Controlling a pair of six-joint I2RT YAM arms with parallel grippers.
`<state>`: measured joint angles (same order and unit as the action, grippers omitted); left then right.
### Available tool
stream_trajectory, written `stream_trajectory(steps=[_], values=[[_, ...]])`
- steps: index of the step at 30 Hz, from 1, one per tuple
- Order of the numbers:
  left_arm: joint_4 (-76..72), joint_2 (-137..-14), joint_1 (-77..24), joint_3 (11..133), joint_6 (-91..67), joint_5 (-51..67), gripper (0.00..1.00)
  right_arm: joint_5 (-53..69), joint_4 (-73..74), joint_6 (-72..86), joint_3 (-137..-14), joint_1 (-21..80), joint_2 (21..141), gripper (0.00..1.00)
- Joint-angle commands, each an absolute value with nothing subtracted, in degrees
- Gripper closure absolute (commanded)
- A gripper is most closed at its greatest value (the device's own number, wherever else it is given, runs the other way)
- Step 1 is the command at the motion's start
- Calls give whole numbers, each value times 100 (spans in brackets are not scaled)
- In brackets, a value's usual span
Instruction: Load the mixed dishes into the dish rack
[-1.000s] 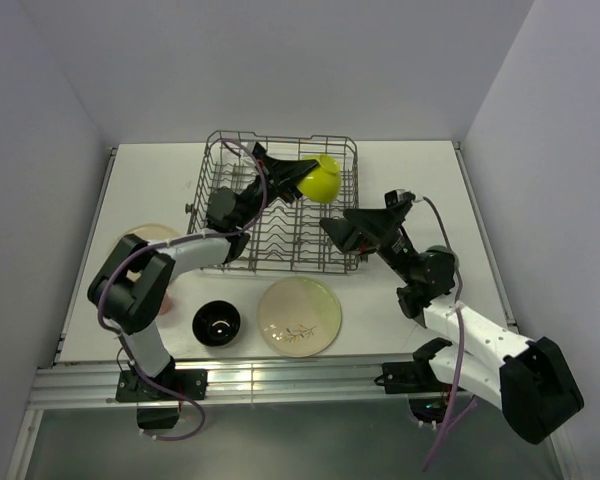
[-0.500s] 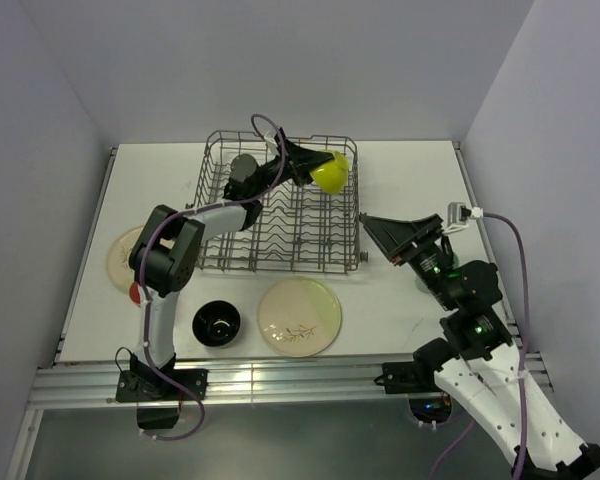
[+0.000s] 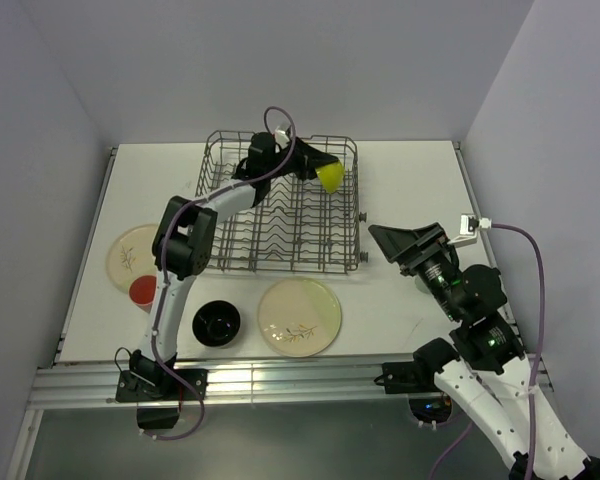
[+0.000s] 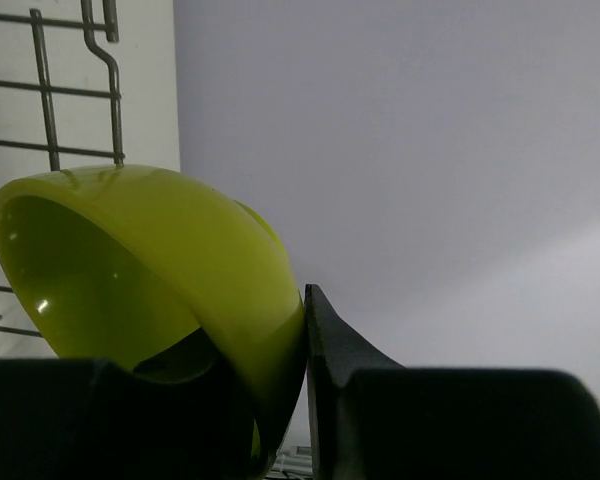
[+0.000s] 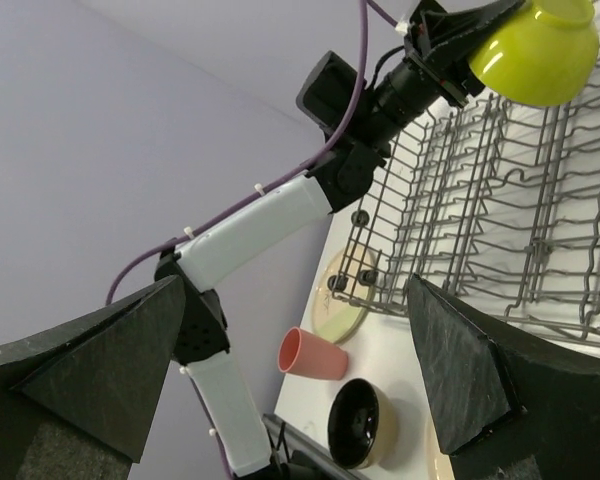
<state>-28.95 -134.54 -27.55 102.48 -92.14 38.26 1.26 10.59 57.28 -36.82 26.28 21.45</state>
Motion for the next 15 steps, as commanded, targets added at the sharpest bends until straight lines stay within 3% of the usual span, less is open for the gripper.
stream_trajectory(steps=[1, 15], values=[[-2110, -13605, -2698, 10994, -8499, 3823, 100, -149, 1151, 5537, -4025, 2593, 2013, 0], [-1310, -14651, -2619, 12410, -8306, 3947, 100, -360, 1274, 5317, -4157, 2593, 1898, 0]])
